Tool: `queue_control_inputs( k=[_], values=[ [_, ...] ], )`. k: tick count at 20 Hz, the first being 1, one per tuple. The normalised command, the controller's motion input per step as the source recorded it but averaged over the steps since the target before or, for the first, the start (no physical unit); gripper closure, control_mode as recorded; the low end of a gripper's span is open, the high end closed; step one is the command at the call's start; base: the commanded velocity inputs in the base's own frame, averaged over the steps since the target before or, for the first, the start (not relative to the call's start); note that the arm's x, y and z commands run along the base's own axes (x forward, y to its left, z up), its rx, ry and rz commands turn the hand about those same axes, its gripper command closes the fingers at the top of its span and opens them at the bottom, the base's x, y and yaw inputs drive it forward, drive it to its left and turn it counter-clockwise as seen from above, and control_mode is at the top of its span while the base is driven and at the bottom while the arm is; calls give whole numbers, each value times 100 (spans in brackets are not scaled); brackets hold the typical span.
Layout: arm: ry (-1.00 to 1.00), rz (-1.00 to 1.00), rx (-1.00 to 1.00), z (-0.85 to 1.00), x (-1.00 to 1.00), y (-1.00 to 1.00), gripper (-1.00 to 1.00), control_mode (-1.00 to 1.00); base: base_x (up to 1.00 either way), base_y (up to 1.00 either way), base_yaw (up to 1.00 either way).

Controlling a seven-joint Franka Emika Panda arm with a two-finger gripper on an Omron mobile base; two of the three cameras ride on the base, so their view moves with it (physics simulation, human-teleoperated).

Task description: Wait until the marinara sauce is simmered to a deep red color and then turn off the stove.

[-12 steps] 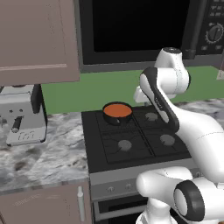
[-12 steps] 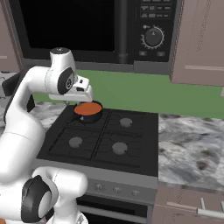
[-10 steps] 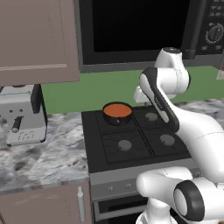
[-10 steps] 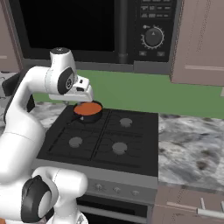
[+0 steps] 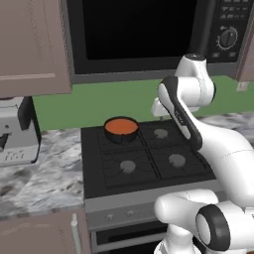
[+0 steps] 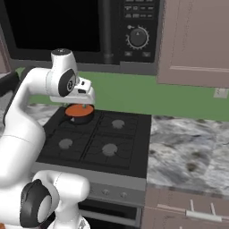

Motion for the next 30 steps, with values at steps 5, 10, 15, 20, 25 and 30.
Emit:
queue_control_inputs(
  k=[5,10,15,20,25,30],
  values=[
    [0,0,0,0,0,0,-100,100,0,-49,0],
    [0,0,0,0,0,0,-100,100,1,-58,0],
    [0,0,0,0,0,0,-100,100,5,-53,0],
    [0,0,0,0,0,0,-100,100,15,-37,0],
    [0,0,0,0,0,0,-100,100,32,-23,0],
    [0,0,0,0,0,0,-100,100,47,-6,0]
  ],
)
